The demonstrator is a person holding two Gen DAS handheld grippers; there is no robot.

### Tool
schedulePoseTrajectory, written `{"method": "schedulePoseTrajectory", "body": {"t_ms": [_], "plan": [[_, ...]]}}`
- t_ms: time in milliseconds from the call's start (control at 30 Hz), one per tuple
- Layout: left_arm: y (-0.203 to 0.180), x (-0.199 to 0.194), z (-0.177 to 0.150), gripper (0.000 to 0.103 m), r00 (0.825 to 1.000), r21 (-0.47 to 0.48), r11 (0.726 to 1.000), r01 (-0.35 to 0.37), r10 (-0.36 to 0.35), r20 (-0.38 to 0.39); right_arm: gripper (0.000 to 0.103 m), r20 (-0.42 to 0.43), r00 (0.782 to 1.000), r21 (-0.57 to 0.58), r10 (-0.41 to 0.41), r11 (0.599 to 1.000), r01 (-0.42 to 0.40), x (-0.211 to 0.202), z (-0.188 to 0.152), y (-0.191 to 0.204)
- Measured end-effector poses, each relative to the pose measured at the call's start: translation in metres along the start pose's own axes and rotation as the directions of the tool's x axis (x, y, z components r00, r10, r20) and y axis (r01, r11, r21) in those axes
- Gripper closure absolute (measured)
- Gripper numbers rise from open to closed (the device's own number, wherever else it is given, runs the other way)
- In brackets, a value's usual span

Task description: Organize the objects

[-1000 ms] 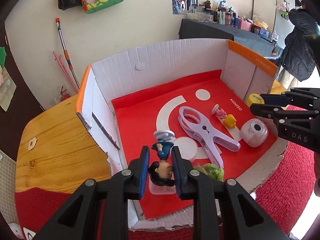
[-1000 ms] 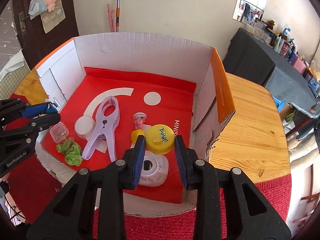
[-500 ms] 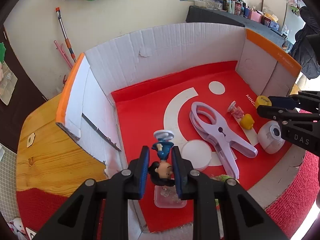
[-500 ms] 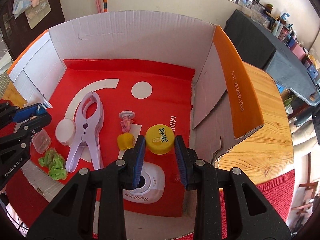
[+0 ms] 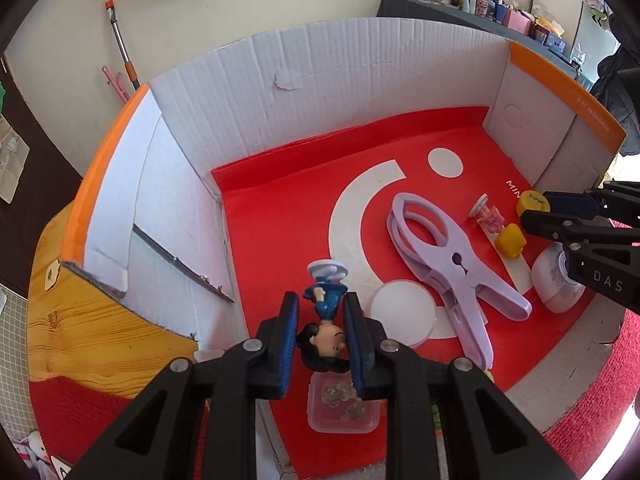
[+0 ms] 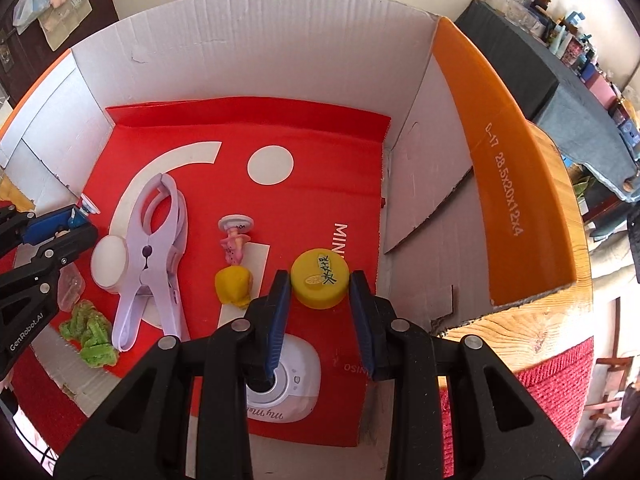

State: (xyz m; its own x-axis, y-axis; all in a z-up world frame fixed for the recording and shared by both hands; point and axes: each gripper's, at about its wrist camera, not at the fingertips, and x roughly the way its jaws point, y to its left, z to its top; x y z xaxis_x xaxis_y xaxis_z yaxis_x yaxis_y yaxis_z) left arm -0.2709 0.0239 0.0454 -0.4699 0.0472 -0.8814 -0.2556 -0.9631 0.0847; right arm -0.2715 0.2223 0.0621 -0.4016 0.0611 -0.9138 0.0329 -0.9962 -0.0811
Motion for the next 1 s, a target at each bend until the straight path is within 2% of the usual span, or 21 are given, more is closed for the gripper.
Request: {"method": "schedulePoseTrajectory", "body": {"t_ms": [367, 1000], "plan": [[0.001, 0.007, 0.003, 0.080, 1.000, -0.007, 1.000, 0.000, 0.000, -0.026, 0.074, -0.032, 0.999, -0.041, -0.024, 0.999, 0.022, 0.004, 0.001, 0.009], [0.003, 0.006, 0.003, 0.079, 1.000, -0.010, 1.000, -0.002, 0.001, -0.028, 0.074, -0.041, 0.999, -0.037, -0.021, 0.999, 0.019, 0.004, 0.005, 0.012]]}}
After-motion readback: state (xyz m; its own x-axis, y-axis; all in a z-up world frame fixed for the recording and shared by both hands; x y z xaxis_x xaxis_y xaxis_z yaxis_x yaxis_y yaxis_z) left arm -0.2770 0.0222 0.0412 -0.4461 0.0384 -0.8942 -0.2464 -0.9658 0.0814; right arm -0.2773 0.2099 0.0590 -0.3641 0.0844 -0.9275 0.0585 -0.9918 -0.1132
